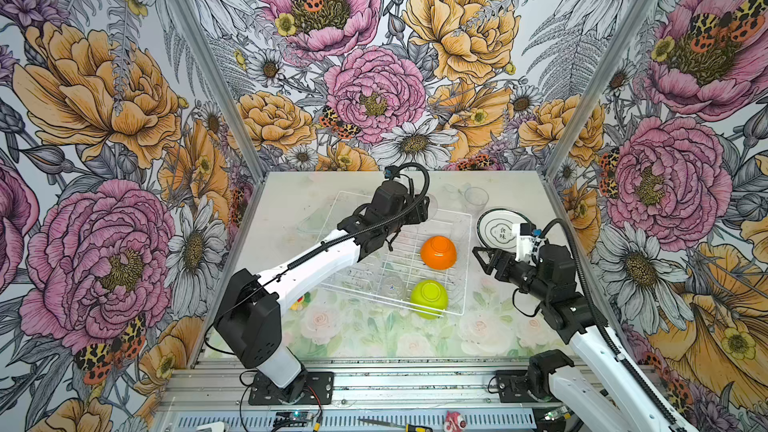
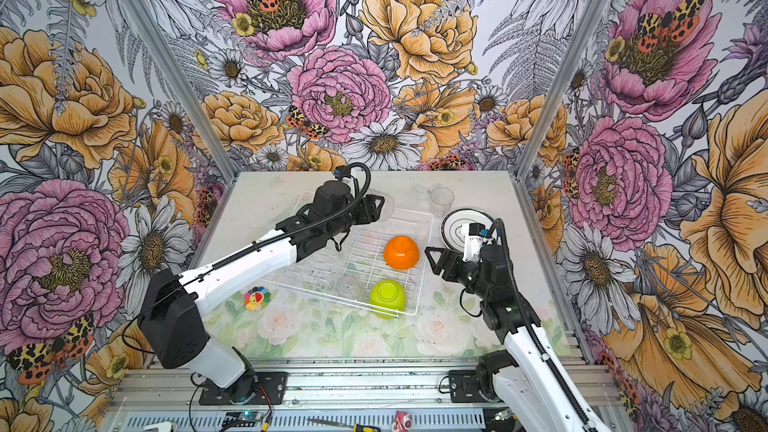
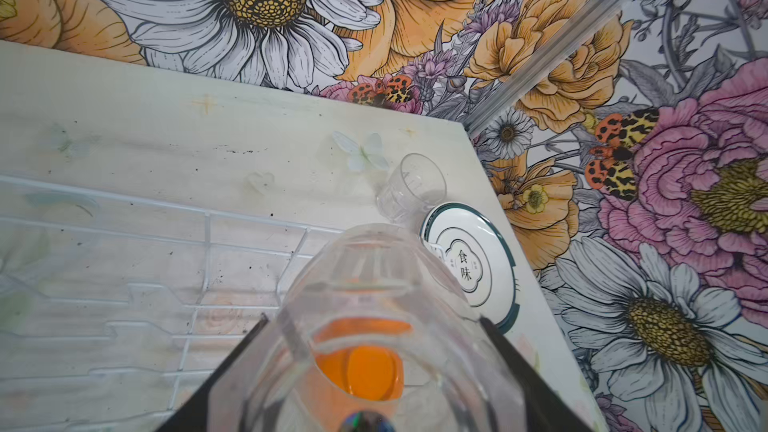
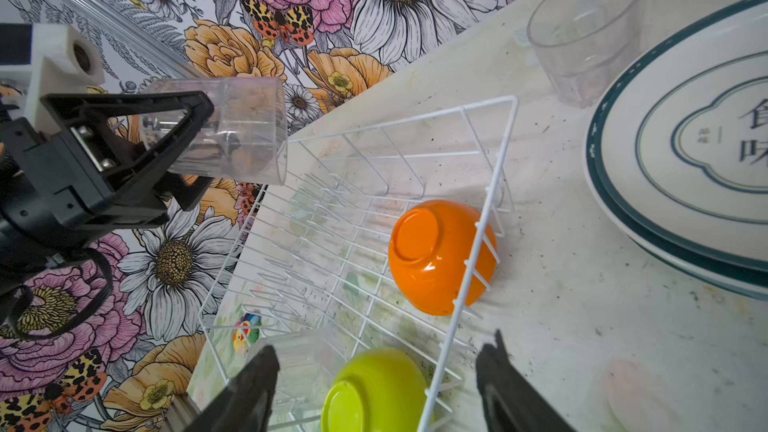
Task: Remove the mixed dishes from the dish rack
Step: 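Raise the glass toward the right gripper while the right gripper reaches toward it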
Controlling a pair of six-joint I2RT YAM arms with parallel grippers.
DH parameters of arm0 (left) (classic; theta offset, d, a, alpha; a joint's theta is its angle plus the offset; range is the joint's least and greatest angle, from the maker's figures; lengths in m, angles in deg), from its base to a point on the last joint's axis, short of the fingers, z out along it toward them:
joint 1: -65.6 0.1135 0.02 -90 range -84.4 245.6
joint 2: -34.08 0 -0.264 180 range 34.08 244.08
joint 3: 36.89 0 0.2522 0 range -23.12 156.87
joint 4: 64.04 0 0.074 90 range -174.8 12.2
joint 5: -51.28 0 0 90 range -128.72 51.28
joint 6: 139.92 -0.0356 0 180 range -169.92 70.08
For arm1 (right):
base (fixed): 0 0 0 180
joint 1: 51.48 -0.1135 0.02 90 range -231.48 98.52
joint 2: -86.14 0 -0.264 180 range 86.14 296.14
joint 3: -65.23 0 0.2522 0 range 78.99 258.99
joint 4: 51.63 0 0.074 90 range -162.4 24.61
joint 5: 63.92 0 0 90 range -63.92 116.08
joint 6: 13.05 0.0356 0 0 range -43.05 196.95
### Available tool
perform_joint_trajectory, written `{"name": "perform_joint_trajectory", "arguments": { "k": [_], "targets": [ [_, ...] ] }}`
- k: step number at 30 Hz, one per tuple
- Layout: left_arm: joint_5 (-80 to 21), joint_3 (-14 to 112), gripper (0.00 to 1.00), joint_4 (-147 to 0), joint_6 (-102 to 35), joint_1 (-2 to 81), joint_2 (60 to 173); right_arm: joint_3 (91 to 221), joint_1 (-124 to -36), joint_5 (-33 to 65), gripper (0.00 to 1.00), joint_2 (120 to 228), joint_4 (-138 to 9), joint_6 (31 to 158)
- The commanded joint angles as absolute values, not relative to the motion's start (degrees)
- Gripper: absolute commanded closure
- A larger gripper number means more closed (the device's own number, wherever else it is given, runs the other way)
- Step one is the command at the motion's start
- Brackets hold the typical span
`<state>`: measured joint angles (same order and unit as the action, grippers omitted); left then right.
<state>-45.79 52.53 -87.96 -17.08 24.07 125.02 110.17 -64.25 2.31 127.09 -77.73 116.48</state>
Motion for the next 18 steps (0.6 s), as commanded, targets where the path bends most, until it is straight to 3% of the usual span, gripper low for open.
{"name": "perform_joint_trajectory", "arguments": {
  "k": [1, 7, 18],
  "targets": [
    [-40.0, 51.4, 0.45, -80.1, -13.9, 24.1, 122.5, 113.8, -65.9, 0.3, 0.24, 127.5, -73.2, 118.3],
    [-32.7, 43.3, 0.45, -69.2, -7.0, 23.6, 120.1, 116.1, -70.7, 3.0, 0.24, 129.2, -72.1, 116.2],
    [-30.8, 42.8, 0.45, -67.8, -5.3, 21.5, 118.6, 116.8, -73.2, 1.3, 0.24, 135.0, -60.1, 114.2]
  ]
}}
